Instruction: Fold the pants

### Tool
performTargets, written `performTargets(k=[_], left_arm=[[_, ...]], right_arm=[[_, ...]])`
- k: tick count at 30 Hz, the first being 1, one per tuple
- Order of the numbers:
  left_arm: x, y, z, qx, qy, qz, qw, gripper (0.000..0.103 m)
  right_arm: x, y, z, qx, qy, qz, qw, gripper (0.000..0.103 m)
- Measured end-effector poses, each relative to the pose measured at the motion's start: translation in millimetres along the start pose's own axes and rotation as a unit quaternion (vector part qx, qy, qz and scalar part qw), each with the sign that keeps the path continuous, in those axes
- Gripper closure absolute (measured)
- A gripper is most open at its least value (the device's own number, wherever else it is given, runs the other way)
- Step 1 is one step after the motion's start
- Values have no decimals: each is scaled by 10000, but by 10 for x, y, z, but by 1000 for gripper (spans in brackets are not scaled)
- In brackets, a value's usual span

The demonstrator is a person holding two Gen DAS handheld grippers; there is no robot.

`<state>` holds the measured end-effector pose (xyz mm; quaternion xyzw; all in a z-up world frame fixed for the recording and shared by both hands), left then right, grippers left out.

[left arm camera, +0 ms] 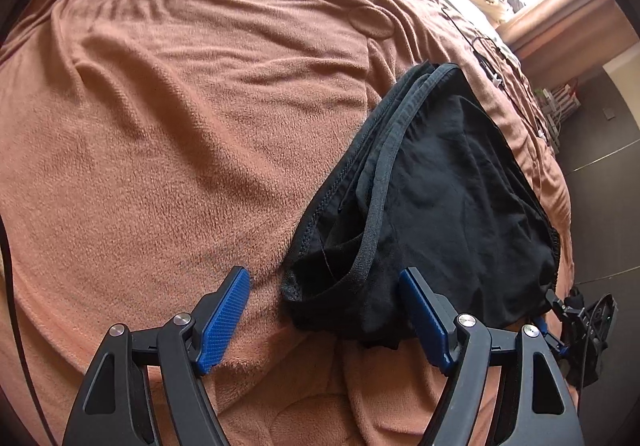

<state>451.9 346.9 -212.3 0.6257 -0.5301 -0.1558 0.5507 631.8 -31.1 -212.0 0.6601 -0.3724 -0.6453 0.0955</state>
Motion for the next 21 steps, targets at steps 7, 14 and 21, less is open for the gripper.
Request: performTargets(k=[7,14,21], left_arm=[[-26,-36,51,-123,336,516,9980,38],[-89,-69,105,-71,668,843,9942,38],[-147,-74,116,187,890,978,9910,80]], right_arm=[[13,10,-25,-17,-10,-31,10000,55],[34,-21,-57,-70,-89,-94,9999,55],[88,-38,-113,12,-301,-366,9989,68]])
Point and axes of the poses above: each gripper's, at about its wrist camera, not at the fingertips, and y roughly against the way its jaws point, x to its right, z to its underside, the point moved 5 cm from there along -y, roughly the way its jaws point, and after that the axes turned 11 degrees about -y, right-handed, at the moved point
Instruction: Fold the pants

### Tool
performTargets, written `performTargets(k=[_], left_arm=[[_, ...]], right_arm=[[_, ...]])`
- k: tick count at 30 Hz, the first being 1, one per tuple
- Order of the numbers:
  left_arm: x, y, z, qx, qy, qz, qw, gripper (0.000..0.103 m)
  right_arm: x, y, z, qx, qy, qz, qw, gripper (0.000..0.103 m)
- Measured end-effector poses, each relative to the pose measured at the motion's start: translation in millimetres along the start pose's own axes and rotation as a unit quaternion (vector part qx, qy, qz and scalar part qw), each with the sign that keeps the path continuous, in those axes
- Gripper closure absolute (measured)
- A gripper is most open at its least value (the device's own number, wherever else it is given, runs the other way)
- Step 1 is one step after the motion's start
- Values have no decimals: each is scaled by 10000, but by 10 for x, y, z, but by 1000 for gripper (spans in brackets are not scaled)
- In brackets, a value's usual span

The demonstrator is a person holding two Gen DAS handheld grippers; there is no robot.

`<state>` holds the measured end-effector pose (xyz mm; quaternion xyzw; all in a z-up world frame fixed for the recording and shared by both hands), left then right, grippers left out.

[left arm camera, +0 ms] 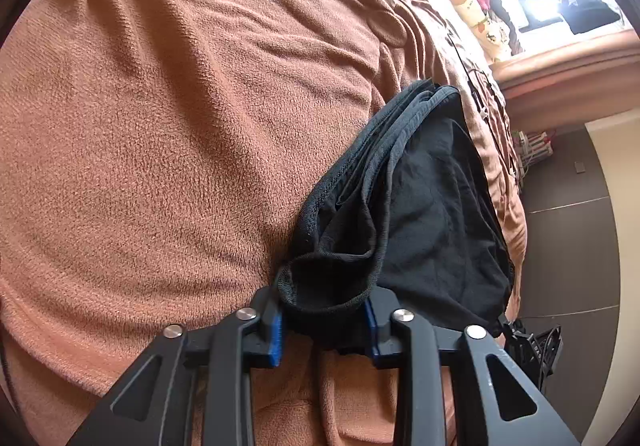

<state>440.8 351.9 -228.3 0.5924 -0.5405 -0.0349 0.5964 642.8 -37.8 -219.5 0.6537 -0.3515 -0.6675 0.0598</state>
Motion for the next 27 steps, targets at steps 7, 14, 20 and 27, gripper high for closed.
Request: performTargets(k=[7,14,20,27], left_arm=[[148,119,5,188,-263,-51,9995,94],[237,326,88,301,-299,-27,9991,94],[274,609,253,447,-253,-61,9987,94],[239,797,552,538,-76,-122,9984,94]], right_arm=[[-86,57,26,64,180,-98,9998,80],[-109,95,56,-22,330,-168,9993,80],[-184,159,93,-183,523,-225,9982,80],[-191,249,194,-397,678,-81,9969,80]])
Point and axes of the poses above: each gripper's, at about its wrist camera, not at the fingertips, and y roughly against the way its jaws point, x to its right, z to its underside, the point moved 5 cm from there along -y, roughly the way its jaws point, and after that the axes turned 11 degrees about -y, right-handed, at the moved point
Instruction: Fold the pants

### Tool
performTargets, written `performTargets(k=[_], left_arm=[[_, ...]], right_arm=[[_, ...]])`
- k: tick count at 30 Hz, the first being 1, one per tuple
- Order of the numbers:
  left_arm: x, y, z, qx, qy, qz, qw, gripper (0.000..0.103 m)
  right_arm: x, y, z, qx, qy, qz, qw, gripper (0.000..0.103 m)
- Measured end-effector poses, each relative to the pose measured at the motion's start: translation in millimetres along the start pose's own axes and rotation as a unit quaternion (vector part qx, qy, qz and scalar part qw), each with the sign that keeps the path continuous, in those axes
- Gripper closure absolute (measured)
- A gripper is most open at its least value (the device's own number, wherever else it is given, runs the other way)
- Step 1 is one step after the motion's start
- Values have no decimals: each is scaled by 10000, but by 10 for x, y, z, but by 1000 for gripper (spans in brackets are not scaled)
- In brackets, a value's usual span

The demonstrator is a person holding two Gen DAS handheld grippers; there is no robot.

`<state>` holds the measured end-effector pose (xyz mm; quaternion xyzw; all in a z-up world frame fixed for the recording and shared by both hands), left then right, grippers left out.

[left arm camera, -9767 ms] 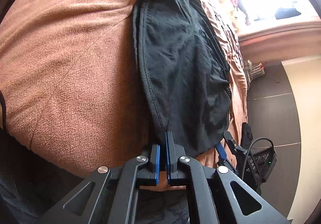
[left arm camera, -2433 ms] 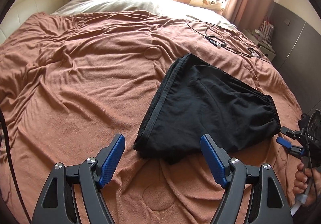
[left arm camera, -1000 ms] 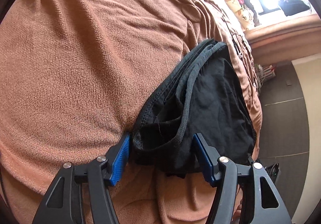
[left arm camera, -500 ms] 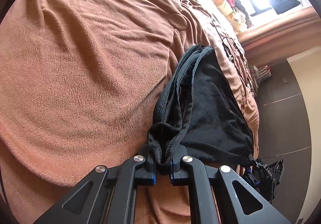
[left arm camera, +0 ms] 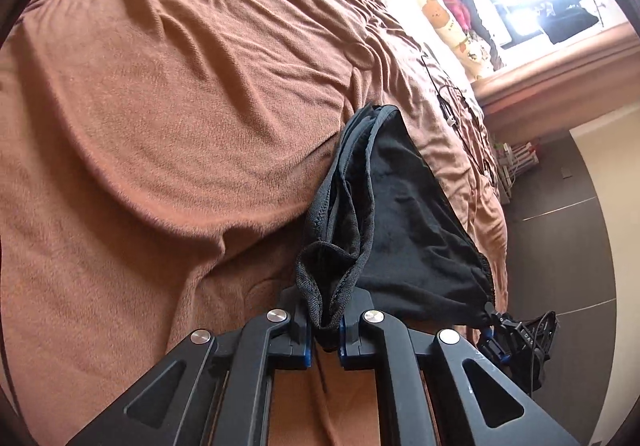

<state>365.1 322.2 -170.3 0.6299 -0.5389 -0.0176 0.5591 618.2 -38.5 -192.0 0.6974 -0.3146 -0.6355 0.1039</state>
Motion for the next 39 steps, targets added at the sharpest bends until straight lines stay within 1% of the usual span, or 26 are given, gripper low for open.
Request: performTargets(k=[10,15,20,31,35,39], left_arm=[[-52,328,454,130,236,31,9996,94],[-82,531,692,218,299,1,9993,94],[-113,675,904,256,343,28,9991,94],[-132,885,1300,303,433,41,9986,94],[-127,946,1441,318,481,66,9983,94],[-173,970,1585,307,655,88,9973,94]], right_arm=[[-20,138,175,-153,85,202,9996,80],[-74,246,312,-197,272,284,9990,80],[-41,335,438,-269,384,331,9984,80],[52,511,648,-386,598,405,9966,80],[61,563,710,-428,718,544,9950,80],[56,615,786,-479,787,656,9936,80]])
Point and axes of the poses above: each gripper's, at about its wrist camera, not at the fingertips, and y roughly against the way its jaws point, x to its right, z to its underside, the point moved 5 cm from there along -y, roughly the way its jaws point, and after that the axes turned 11 degrees about -y, right-handed, at the moved point
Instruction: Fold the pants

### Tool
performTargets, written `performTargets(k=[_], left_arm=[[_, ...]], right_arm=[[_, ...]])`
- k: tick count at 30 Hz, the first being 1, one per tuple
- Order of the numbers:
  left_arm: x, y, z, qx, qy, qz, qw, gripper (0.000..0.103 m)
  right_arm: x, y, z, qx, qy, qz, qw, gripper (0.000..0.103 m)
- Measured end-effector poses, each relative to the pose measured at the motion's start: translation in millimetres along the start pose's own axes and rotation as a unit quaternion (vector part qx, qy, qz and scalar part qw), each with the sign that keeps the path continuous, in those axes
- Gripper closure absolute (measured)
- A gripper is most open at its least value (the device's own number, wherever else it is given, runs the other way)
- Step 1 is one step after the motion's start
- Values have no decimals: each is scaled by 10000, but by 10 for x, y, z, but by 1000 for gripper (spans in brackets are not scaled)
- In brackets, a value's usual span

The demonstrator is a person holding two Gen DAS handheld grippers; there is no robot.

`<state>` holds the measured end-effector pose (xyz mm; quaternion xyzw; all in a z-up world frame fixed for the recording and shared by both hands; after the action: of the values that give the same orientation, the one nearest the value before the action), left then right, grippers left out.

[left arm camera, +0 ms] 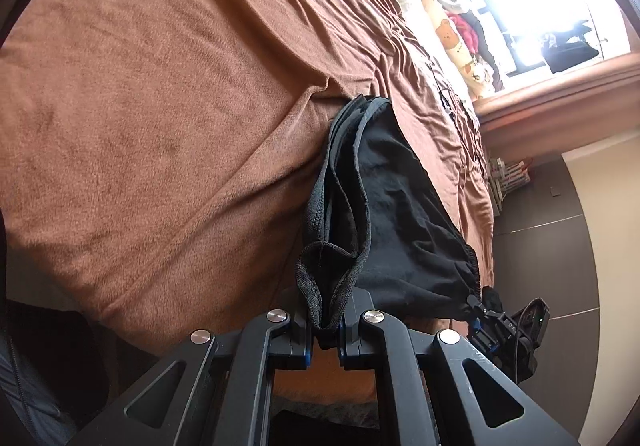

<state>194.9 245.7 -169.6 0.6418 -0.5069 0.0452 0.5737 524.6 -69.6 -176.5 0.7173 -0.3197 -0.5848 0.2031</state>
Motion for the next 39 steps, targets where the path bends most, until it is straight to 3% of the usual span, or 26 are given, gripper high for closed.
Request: performTargets(k=[8,10,14,17,19,27,29,31,39], left_arm=[[-79,-24,207,-186,87,9,9998,93],[-109,-47,229,-279,107,-122,9995,88],[-128,-26,131,-239,-108,-405,9988,68],[-127,12,5,-120,-308,-535,9980,55],[-108,3,-70,-112,-422,-538,9976,52],[38,-241,-283,-328,-1095,-596,9917,52],[55,-321,-327,-416,-1216,-583,9900,52],[79,-396,-377,-486,-1364,-613,9876,52],[140,-663,-602,-702,-1689,-580,9814,52]], right_arm=[[-87,83,67,114,354,331,9988,80],[-51,50,106,100,368,594,9975,79],[43,18,170,96,237,1104,9936,61],[-14,167,169,388,340,1218,9912,55],[-61,300,163,662,363,1205,9898,54],[-336,546,323,1138,954,552,9874,55],[-364,501,350,1127,1138,474,9860,68],[-385,422,373,1039,1258,395,9858,72],[-497,1,230,897,1562,562,9820,76]])
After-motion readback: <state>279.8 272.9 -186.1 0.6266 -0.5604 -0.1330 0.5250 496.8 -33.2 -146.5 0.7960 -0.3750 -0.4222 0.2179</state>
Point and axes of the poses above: each gripper's, at about its wrist camera, not at the fingertips, and y roughly against the way its jaws point, x to its right, z to its underside, the point moved 5 cm from there along -y, roughly the way its jaws point, and after that the axes turned 11 degrees about -y, right-handed, at the moved point
